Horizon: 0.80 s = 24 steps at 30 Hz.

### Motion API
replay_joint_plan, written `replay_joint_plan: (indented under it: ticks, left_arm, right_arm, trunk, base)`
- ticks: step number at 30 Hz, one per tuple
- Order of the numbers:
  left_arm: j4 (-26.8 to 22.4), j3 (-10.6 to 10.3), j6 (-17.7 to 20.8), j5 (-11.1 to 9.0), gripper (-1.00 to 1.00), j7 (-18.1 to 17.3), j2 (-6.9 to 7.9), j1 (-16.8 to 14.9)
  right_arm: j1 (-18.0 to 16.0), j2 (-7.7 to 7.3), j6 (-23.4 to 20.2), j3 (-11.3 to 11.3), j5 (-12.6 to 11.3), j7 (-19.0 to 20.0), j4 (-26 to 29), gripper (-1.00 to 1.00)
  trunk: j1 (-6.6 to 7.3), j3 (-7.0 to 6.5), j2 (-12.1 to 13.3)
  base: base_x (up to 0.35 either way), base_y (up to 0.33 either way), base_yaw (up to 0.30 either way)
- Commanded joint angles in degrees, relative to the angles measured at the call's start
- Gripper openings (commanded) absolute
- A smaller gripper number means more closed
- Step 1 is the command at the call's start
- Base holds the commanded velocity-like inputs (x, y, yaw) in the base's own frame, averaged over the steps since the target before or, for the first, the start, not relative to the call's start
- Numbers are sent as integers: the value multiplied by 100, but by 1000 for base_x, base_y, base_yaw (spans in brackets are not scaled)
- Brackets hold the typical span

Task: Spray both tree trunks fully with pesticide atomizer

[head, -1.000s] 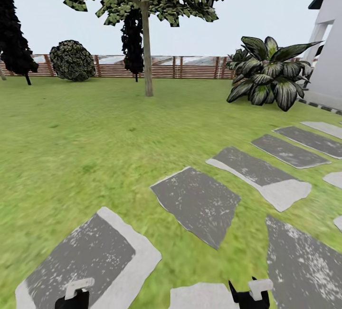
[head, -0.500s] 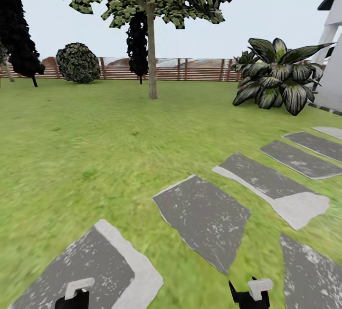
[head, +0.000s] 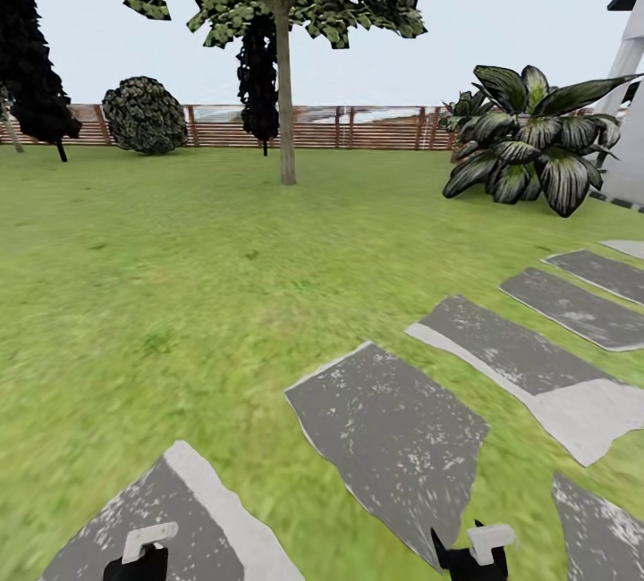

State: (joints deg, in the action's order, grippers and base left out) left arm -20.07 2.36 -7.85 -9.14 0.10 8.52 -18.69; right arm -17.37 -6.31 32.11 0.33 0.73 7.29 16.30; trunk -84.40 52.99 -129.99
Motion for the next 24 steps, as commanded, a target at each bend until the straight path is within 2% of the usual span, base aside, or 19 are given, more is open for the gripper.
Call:
replay_joint_plan:
  ticks: [1,24]
  left_arm:
    - [3,-7,-16,-53,-100,-1,2,-3]
    - [3,-7,-23,-53,-100,-1,4,-3]
  right_arm:
    - [-3,-2,16,2,6,9,-4,100]
    - [-3,-2,18,2,6,9,-4,100]
  trunk:
    - [-2,5,-2]
    - [-2,5,-2]
  base:
    - [340,0,0]
    - [340,0,0]
